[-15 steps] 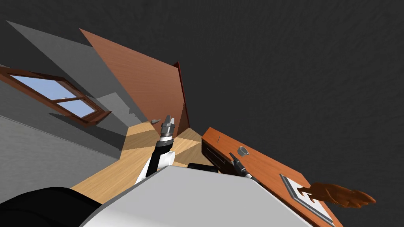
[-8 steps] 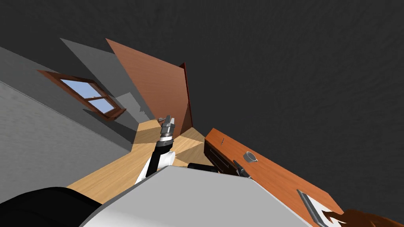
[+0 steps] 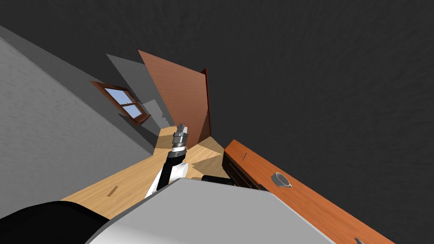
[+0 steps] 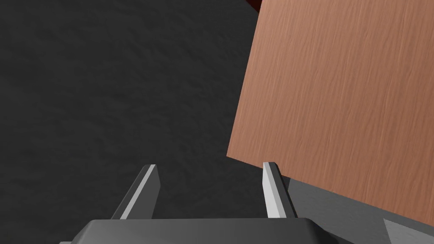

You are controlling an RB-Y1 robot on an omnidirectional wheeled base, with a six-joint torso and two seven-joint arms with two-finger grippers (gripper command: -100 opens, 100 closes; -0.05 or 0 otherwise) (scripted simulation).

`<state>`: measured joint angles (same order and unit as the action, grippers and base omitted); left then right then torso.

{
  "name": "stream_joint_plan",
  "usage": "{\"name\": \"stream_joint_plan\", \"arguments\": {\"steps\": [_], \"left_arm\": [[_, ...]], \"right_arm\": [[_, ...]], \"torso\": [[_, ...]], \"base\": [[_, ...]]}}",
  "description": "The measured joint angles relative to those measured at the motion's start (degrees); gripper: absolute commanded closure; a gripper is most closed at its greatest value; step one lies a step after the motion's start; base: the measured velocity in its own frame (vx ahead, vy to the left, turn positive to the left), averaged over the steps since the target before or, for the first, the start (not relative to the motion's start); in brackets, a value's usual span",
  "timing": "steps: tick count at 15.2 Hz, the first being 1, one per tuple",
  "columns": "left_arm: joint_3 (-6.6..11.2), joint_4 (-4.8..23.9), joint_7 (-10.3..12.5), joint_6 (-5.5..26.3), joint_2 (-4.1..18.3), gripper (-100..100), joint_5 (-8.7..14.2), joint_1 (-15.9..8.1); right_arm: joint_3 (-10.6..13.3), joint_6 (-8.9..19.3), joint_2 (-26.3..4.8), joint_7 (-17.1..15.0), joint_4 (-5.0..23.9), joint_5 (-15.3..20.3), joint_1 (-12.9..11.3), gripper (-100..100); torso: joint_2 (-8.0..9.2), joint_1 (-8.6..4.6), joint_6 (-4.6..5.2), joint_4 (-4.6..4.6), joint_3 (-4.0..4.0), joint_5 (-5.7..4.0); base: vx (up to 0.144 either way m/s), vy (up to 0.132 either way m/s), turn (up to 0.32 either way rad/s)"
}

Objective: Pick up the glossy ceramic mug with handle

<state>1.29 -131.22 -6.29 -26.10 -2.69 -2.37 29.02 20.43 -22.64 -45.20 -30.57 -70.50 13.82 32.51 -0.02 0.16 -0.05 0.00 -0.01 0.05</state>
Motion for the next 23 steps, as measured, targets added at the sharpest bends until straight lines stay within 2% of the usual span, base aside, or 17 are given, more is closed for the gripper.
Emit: {"name": "stream_joint_plan", "arguments": {"steps": [3, 5, 8, 10, 11, 13, 14, 15, 17, 18, 22, 23], "left_arm": [[0.01, 0.0, 0.0, 0.0, 0.0, 0, 0.0, 0.0], [0.0, 0.0, 0.0, 0.0, 0.0, 0, 0.0, 0.0], [0.0, 0.0, 0.0, 0.0, 0.0, 0, 0.0, 0.0], [0.0, 0.0, 0.0, 0.0, 0.0, 0, 0.0, 0.0], [0.01, 0.0, 0.0, 0.0, 0.0, 0, 0.0, 0.0], [0.01, 0.0, 0.0, 0.0, 0.0, 0, 0.0, 0.0], [0.01, 0.0, 0.0, 0.0, 0.0, 0, 0.0, 0.0], [0.01, 0.0, 0.0, 0.0, 0.0, 0, 0.0, 0.0], [0.02, 0.0, 0.0, 0.0, 0.0, 0, 0.0, 0.0], [0.01, 0.0, 0.0, 0.0, 0.0, 0, 0.0, 0.0], [0.01, 0.0, 0.0, 0.0, 0.0, 0, 0.0, 0.0], [0.01, 0.0, 0.0, 0.0, 0.0, 0, 0.0, 0.0]], "right_arm": [[1.1, 0.4, -1.3, -1.5, 3.1, 0.4, -0.5, -100], [1.8, 0.3, -2.9, -2.6, 4.6, 0.7, 0.2, -100], [2.7, -0.5, -3.5, -3.4, 9.1, 1.1, -0.5, -100], [4.2, -1.6, -5.2, -5.1, 14.1, 1.6, -1.5, -100], [4.5, -0.9, -6.5, -6.2, 14.0, 1.7, -0.5, -100], [5.2, -1.0, -6.8, -7.0, 17.3, 2.1, -0.8, -100], [5.6, -0.3, -8.2, -7.8, 16.7, 2.1, 0.2, -100], [6.0, 0.2, -8.6, -8.5, 17.0, 2.2, 0.2, -100], [6.1, -0.5, -8.0, -8.4, 19.6, 2.5, -0.6, -100], [6.2, -0.7, -8.3, -8.5, 20.6, 2.6, -0.2, -100], [8.5, -1.5, -10.1, -11.3, 26.5, 3.4, -1.6, -100], [8.6, -1.5, -10.6, -11.7, 27.4, 3.5, -0.8, -100]], "torso": [[0.04, -0.05, 0.09, 0.0, 0.01, -0.01], [0.0, -0.01, 0.02, 0.0, 0.0, 0.0], [0.04, -0.04, 0.01, 0.01, 0.02, -0.01], [-0.04, -0.03, -0.03, 0.0, -0.02, 0.01], [-0.06, -0.03, 0.03, -0.01, -0.04, 0.01], [-0.03, -0.03, 0.03, 0.0, -0.02, -0.01], [-0.02, -0.02, 0.03, -0.01, -0.02, 0.02], [-0.01, -0.04, 0.05, 0.0, -0.01, -0.01], [0.09, -0.07, 0.09, 0.02, 0.04, -0.02], [0.08, -0.05, 0.02, 0.02, 0.05, -0.01], [0.01, -0.07, 0.03, 0.01, 0.0, -0.01], [-0.02, -0.06, 0.02, 0.0, -0.01, 0.0]], "base": [[0.024, 0.021, 0.076], [0.03, 0.029, 0.199], [0.022, 0.023, 0.164], [0.048, 0.028, 0.364], [0.037, 0.01, 0.077], [0.035, 0.024, 0.22], [0.027, 0.011, 0.109], [0.015, 0.005, 0.01], [0.01, 0.01, 0.103], [0.025, 0.017, 0.309], [0.031, 0.009, 0.212], [0.043, 0.007, 0.259]]}}
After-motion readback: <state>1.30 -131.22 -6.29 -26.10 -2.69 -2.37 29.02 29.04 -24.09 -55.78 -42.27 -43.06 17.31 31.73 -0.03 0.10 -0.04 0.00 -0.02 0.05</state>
